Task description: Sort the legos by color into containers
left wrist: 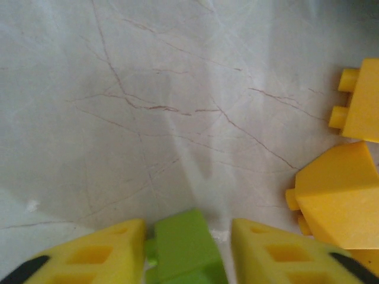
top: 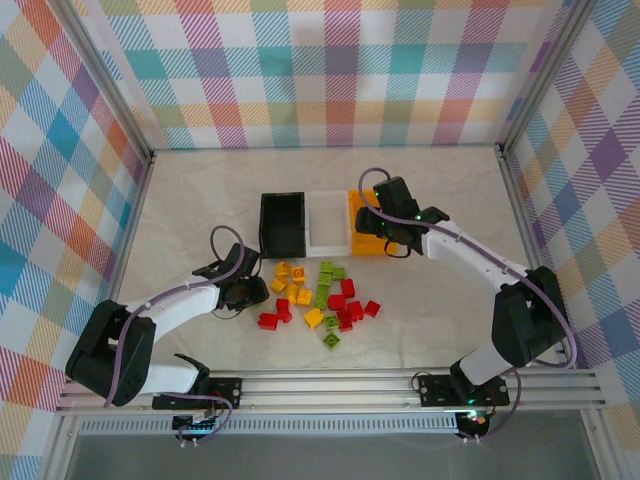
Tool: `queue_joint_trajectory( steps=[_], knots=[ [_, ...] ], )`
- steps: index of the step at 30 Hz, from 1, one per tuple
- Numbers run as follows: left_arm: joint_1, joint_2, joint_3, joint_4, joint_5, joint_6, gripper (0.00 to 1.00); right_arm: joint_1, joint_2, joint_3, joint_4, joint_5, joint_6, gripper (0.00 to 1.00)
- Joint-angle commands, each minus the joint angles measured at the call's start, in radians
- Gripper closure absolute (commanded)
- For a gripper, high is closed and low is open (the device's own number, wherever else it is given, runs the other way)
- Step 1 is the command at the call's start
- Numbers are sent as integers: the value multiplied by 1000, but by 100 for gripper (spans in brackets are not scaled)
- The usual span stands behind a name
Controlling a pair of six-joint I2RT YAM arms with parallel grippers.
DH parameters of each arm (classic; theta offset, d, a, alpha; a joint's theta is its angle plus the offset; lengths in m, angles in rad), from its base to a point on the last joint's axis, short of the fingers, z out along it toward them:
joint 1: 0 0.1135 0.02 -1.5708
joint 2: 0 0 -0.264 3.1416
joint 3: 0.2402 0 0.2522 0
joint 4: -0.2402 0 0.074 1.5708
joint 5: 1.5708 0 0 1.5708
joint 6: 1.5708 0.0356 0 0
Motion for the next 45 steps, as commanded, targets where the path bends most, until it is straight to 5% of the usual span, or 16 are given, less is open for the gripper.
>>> queue_joint_trajectory(
  steps=[1,6,13,21,32,35,40,45],
  knots=[
    [-6,-19,2,10,-6,-4,66,1,-28,-19,25,14,13,30],
    [-9,-57,3,-21,-3,1,80,0,-34,-24,19,23,25,31],
    [-114,-87,212,-118,-9,16,83,0,-113,-107,10,70,69,31],
    [-267,334,756,-138,-39,110,83,0,-234,-305,10,68,144,31],
    [-297,803,1372,-267,19,173,81,0,-356,-401,-42,83,149,30],
    [-298,878,1477,-296,21,174,74,0,-365,-404,-42,74,145,30],
    [-297,955,1593,-342,28,175,43,0,-365,-403,-24,23,129,27],
    [-300,847,1500,-285,47,159,27,9,-316,-424,-5,-91,132,26]
  ],
)
